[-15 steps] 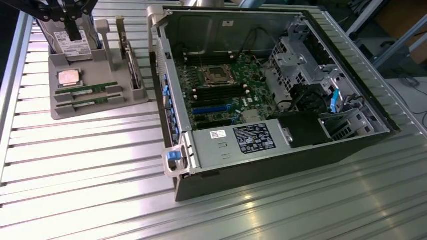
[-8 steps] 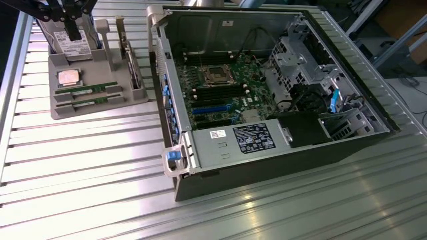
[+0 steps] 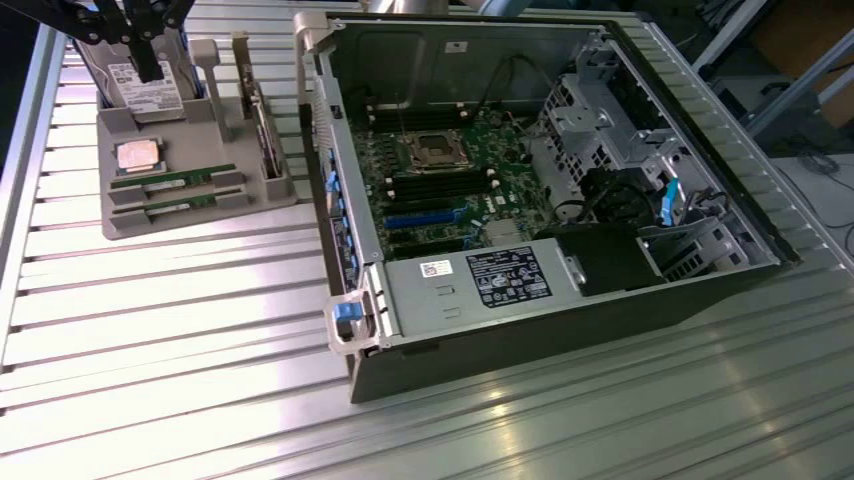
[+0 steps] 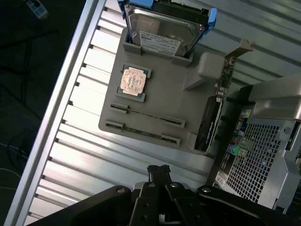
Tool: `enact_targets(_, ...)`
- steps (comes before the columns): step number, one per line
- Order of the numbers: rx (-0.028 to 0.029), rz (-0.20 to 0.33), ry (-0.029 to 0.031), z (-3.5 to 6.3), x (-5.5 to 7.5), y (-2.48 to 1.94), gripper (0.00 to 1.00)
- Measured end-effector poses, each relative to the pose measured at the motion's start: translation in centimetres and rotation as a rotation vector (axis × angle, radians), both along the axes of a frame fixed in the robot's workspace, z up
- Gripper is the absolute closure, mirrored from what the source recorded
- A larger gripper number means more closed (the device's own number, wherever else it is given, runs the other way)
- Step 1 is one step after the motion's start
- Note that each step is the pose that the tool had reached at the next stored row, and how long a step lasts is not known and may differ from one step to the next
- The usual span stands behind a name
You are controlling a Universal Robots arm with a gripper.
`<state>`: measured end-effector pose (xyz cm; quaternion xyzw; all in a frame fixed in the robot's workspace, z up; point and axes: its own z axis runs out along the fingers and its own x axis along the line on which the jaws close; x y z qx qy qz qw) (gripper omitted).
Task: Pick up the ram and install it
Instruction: 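Pick up the ram and move it above insertion slot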
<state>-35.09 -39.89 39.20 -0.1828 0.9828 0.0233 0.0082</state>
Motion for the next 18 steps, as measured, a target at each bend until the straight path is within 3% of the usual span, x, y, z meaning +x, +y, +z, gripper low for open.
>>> enact_targets(18, 0.0000, 0.155, 0.0001, 0.00, 0.00, 0.00, 0.89)
